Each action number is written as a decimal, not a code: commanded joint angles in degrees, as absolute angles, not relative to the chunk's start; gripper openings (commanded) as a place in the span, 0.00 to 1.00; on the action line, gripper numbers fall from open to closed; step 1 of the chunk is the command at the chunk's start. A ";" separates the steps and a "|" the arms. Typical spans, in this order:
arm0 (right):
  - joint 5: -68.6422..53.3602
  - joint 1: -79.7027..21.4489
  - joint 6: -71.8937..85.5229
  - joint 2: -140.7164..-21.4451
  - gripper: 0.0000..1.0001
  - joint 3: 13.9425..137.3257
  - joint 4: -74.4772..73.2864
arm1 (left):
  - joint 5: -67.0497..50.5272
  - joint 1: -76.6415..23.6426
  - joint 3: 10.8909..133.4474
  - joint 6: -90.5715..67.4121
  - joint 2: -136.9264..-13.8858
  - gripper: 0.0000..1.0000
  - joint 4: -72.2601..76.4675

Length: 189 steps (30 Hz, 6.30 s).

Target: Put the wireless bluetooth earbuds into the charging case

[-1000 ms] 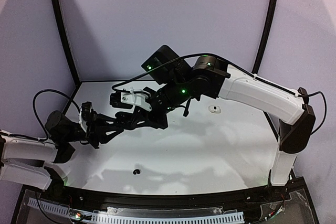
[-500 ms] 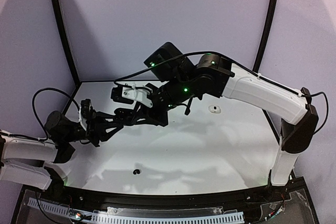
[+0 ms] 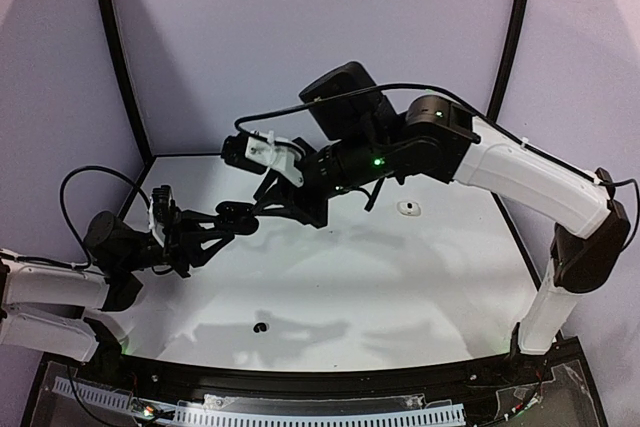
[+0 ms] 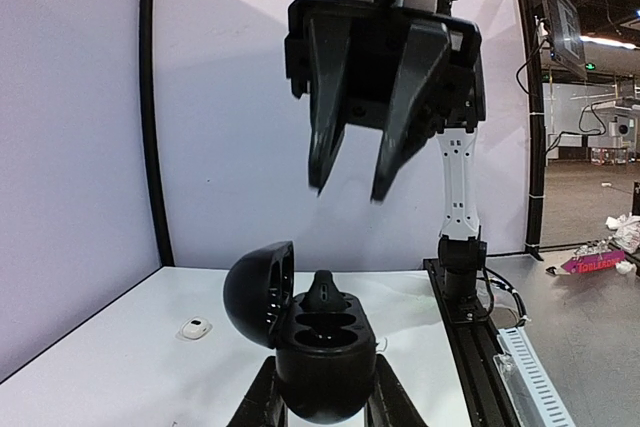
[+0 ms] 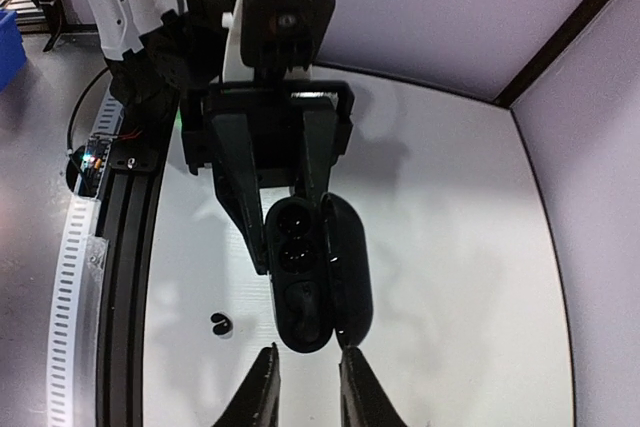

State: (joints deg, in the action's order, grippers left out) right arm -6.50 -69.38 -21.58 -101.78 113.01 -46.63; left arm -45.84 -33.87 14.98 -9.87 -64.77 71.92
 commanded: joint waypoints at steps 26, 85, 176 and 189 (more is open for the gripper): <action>-8.21 -69.20 -26.81 -105.60 0.06 112.51 -43.93 | -47.62 -33.53 15.36 -6.28 -63.96 0.01 73.55; -11.26 -67.64 -20.51 -97.29 0.63 109.56 -27.21 | -41.67 -32.94 15.21 -6.69 -62.53 0.01 71.93; -19.95 -65.08 -19.20 -100.93 0.00 105.03 -32.51 | -57.27 -32.96 27.17 -10.00 -62.01 0.30 52.62; -19.92 -65.34 -19.49 -101.63 0.00 105.10 -33.72 | -57.31 -33.05 27.16 -10.64 -62.07 0.32 53.10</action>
